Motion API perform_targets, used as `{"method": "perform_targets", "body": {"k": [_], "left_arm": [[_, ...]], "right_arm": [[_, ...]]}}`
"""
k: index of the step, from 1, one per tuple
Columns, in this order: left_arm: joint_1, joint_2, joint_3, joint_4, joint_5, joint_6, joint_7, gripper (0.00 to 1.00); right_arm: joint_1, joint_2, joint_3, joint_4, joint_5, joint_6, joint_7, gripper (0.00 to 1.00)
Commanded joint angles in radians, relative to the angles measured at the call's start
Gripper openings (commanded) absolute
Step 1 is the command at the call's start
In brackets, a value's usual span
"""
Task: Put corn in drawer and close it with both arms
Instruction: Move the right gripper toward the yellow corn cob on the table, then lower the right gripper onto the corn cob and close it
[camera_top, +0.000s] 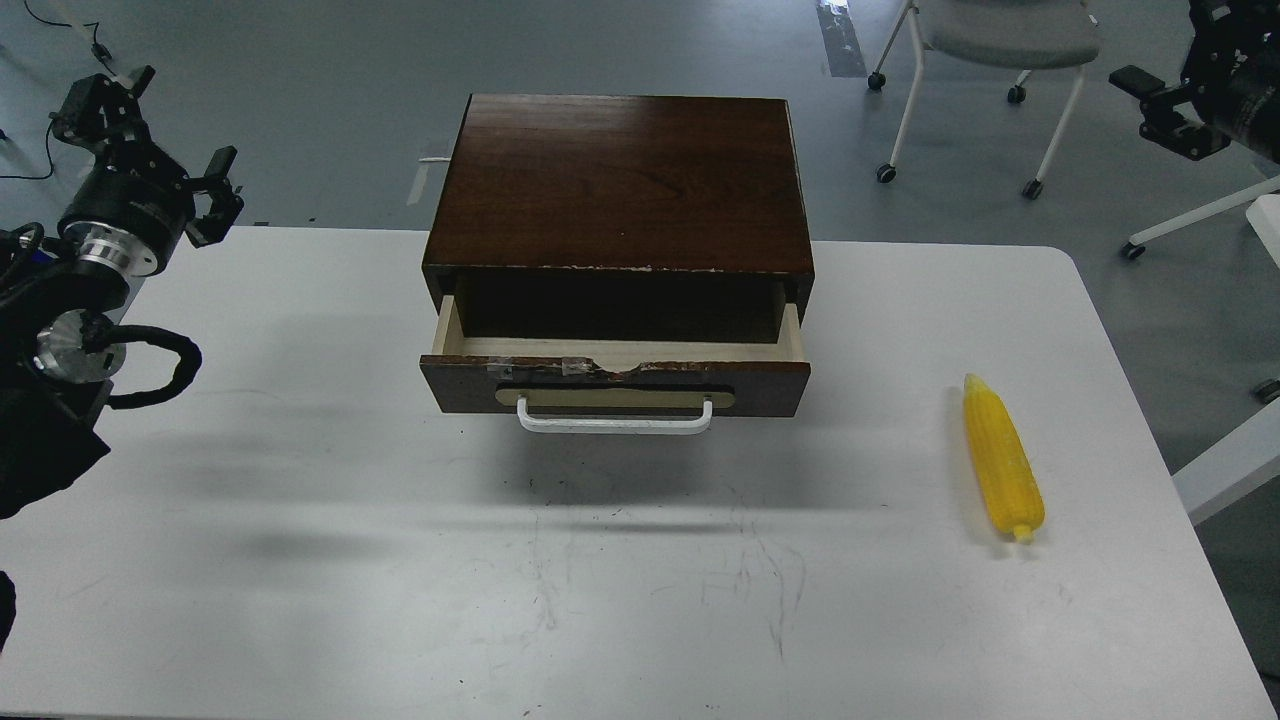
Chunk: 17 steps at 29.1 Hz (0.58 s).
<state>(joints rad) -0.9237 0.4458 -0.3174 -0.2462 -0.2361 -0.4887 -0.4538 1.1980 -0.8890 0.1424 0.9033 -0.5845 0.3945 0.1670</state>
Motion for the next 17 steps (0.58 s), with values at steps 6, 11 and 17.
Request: {"method": "perform_targets", "body": {"k": [6,11,17], "left_arm": [[0.003,0.010,-0.037,0.010,0.000,0.000,0.000,0.98],[0.020,0.010,-0.038,0.010,0.000,0.000,-0.003,0.98],[0.026,0.017,-0.041,0.010,0.000,0.000,-0.005,0.98]], "right_arm": [[-0.060,-0.018,-0.224,0.085,-0.304,-0.085,-0.006,1.00],[-0.063,0.030,-0.316,0.190,-0.350,-0.148,-0.125,1.00],[-0.057,0.016,-0.406,0.264,-0.376,-0.141,-0.170,1.00]]}}
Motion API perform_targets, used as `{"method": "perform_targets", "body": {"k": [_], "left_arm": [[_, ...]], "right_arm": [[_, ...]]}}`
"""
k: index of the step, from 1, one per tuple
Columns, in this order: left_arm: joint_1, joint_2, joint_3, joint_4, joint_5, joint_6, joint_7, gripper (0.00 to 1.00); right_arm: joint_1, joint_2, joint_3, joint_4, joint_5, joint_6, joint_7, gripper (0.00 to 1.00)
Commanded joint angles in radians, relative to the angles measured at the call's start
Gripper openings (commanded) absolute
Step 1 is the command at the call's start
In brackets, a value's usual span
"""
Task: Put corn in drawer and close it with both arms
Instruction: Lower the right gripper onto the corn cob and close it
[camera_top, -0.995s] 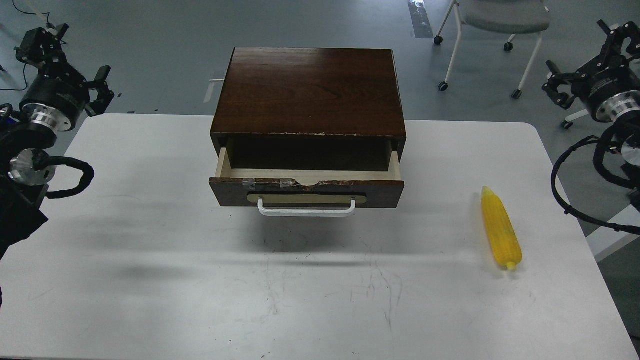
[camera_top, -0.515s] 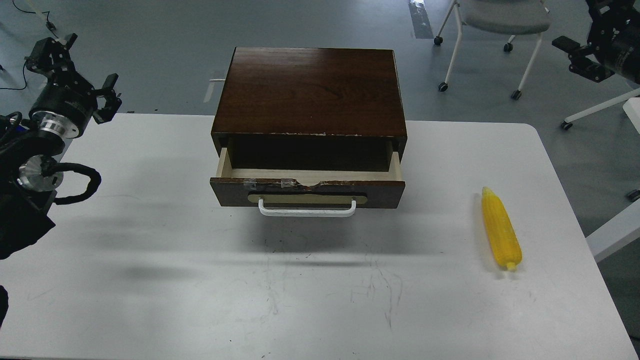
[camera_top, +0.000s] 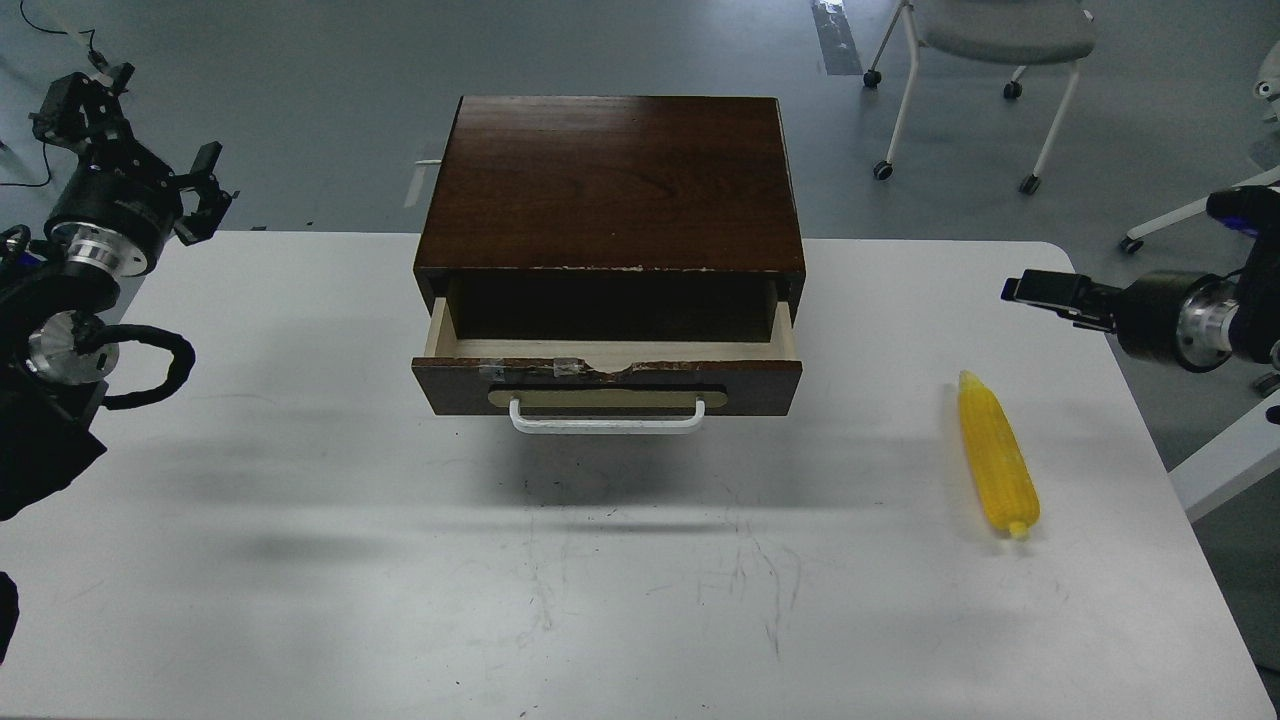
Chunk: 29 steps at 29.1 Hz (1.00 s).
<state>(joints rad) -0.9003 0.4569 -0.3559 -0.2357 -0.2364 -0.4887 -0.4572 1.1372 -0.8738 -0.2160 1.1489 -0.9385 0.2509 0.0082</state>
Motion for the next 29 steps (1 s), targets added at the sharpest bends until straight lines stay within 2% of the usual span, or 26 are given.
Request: {"method": "perform_targets", "body": {"k": [1,7,13,14,15,19,20,22,26,28,29], "left_arm": [[0.006,0.009,-0.008,-0.001,-0.001,0.000,-0.009,0.98],[0.008,0.013,-0.014,-0.001,0.000,0.000,-0.026,0.98],[0.008,0.013,-0.014,-0.001,-0.001,0.000,-0.026,0.98],[0.008,0.013,-0.015,-0.001,0.000,0.000,-0.026,0.98],[0.008,0.013,-0.015,-0.001,0.000,0.000,-0.026,0.98],[0.009,0.014,-0.014,-0.001,0.000,0.000,-0.026,0.98],[0.009,0.014,-0.014,-0.001,0.000,0.000,-0.026,0.98],[0.009,0.014,-0.014,-0.001,0.000,0.000,-0.024,0.98],[0.014,0.014,-0.014,-0.001,0.000,0.000,-0.023,0.98],[0.014,0.017,-0.014,-0.001,0.000,0.000,-0.023,0.98],[0.014,0.023,-0.014,-0.001,0.000,0.000,-0.023,0.98]], "right_arm": [[0.001,0.010,-0.062,0.018,-0.037,0.002,-0.013,1.00],[-0.010,0.068,-0.129,-0.032,-0.094,-0.008,-0.013,0.98],[-0.031,0.134,-0.134,-0.041,-0.094,-0.022,-0.010,0.89],[-0.039,0.137,-0.134,-0.043,-0.094,-0.022,-0.010,0.81],[-0.039,0.138,-0.134,-0.043,-0.094,-0.022,-0.010,0.81],[-0.051,0.141,-0.132,-0.041,-0.092,-0.024,-0.010,0.58],[-0.051,0.141,-0.131,-0.041,-0.094,-0.024,-0.010,0.47],[-0.050,0.141,-0.131,-0.043,-0.094,-0.024,-0.010,0.36],[-0.036,0.136,-0.128,-0.040,-0.092,-0.024,-0.010,0.22],[-0.024,0.125,-0.128,-0.040,-0.092,-0.024,-0.010,0.09],[-0.007,0.110,-0.125,-0.040,-0.092,-0.024,-0.010,0.07]]}}
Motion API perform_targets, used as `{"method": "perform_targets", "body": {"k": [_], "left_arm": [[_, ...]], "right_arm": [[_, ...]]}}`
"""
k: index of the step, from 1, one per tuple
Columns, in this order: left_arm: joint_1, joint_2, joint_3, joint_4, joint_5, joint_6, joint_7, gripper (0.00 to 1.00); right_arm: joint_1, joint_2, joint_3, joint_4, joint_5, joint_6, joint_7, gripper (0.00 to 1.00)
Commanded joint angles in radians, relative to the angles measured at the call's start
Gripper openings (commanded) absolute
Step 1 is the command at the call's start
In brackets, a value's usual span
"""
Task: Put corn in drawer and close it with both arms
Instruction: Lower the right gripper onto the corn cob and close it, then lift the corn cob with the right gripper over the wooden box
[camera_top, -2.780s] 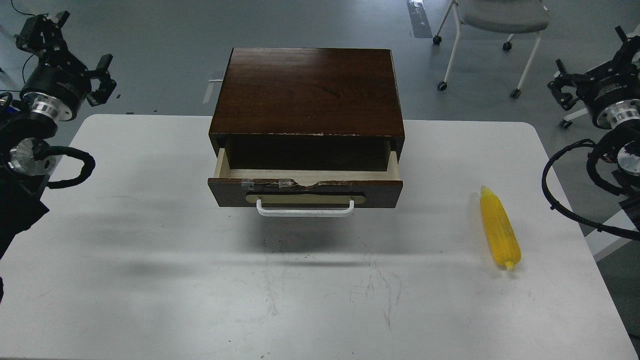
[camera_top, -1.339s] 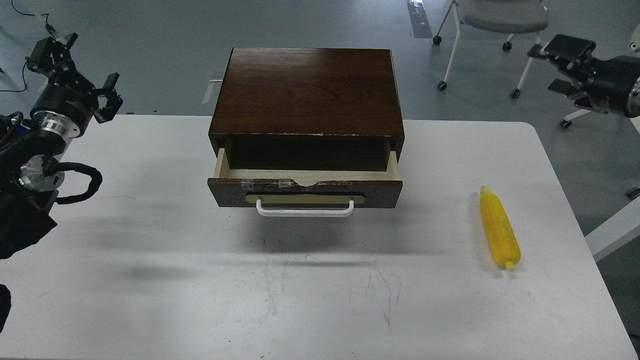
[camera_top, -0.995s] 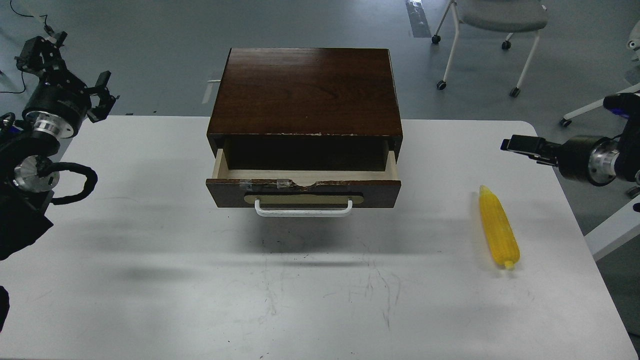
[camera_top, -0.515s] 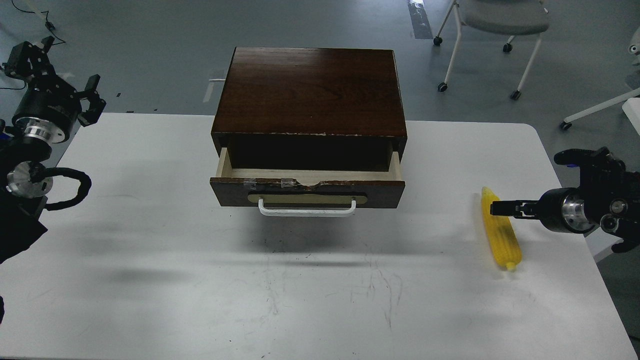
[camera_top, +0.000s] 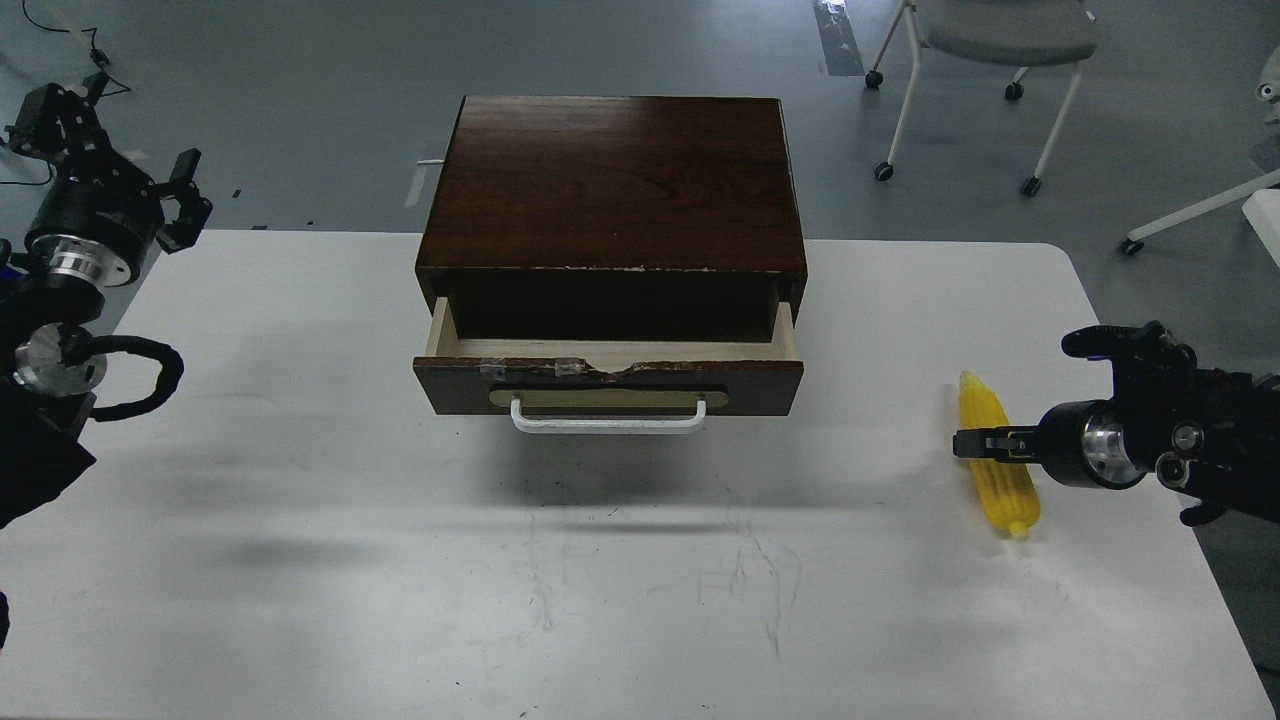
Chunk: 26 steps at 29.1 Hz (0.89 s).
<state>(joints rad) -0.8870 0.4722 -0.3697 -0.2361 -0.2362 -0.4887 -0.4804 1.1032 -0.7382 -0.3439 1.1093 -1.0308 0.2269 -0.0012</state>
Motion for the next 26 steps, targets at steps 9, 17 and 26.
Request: {"method": "perform_targets", "body": {"k": [9,17,26], "left_arm": [[0.002,0.029,0.002,0.000,0.000,0.000,0.009,0.98],[-0.001,0.034,0.003,-0.002,0.002,0.000,0.014,0.98],[0.023,0.049,0.000,-0.006,0.000,0.000,0.005,0.98]], "right_arm": [[0.197,-0.124,0.077,0.037,-0.005,-0.015,0.003,0.00],[0.516,-0.115,0.079,0.130,-0.296,-0.009,0.012,0.00],[0.662,0.176,0.079,0.224,-0.517,-0.011,0.014,0.00]]}}
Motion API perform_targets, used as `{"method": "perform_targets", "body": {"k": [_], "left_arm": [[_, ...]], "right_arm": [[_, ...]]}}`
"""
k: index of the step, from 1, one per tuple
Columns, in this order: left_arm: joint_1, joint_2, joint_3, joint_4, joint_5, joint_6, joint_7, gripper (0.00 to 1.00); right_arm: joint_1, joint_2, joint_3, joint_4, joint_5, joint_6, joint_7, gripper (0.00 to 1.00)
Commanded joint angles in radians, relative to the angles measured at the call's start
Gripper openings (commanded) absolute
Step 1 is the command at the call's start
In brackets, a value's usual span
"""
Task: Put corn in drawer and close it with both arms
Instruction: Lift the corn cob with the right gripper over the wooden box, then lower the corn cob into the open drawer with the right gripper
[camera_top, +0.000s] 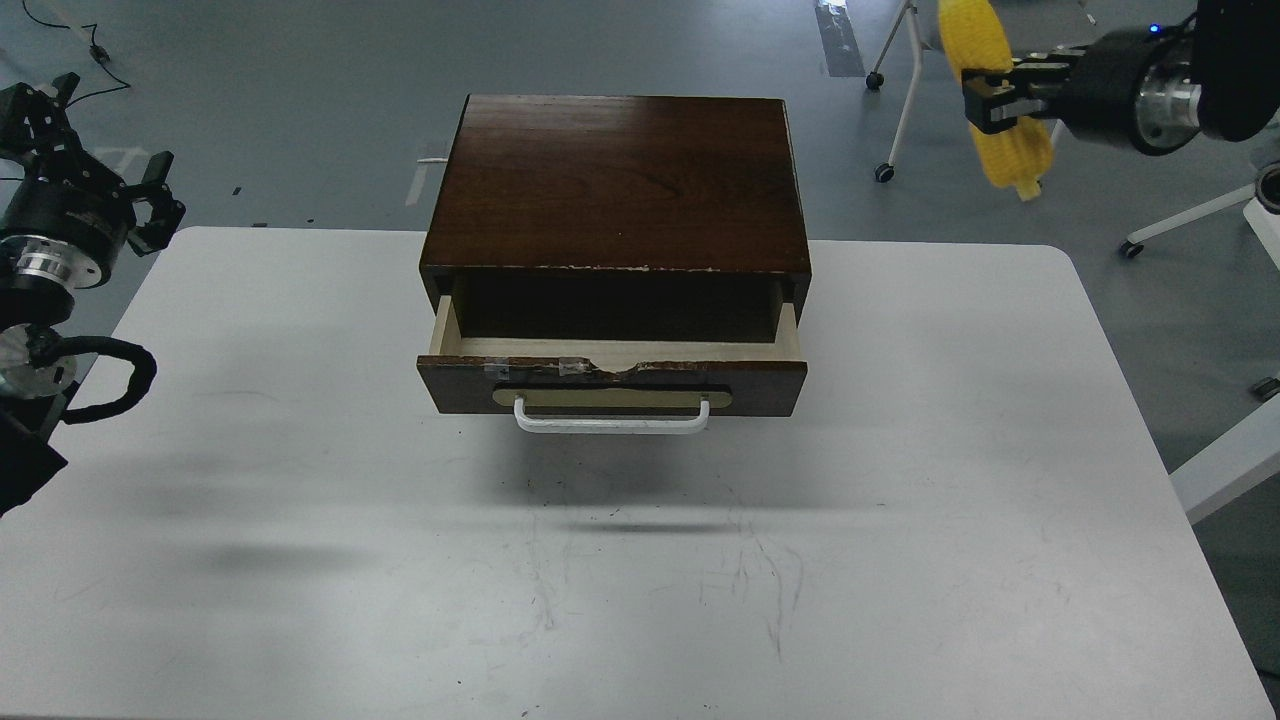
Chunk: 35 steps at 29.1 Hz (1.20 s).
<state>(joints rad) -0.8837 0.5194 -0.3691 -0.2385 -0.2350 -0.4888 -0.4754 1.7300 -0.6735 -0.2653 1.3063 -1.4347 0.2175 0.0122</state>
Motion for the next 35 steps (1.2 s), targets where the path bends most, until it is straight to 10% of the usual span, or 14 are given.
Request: {"method": "perform_targets", "body": {"k": [1,23,35], "left_arm": [[0.022,0.002,0.001,-0.007,-0.001,0.000,0.000,0.98],[0.049,0.019,-0.002,-0.004,-0.001,0.000,-0.003,0.98],[0.055,0.021,-0.002,-0.001,-0.001,0.000,-0.005,0.98]], "right_arm": [[0.049,0.133,0.000,0.036,-0.131,-0.001,0.000,0.00],[-0.017,0.425,-0.144,0.096,-0.509,0.002,0.069,0.02],[-0.012,0.462,-0.141,0.062,-0.507,0.002,0.069,0.52]]}}
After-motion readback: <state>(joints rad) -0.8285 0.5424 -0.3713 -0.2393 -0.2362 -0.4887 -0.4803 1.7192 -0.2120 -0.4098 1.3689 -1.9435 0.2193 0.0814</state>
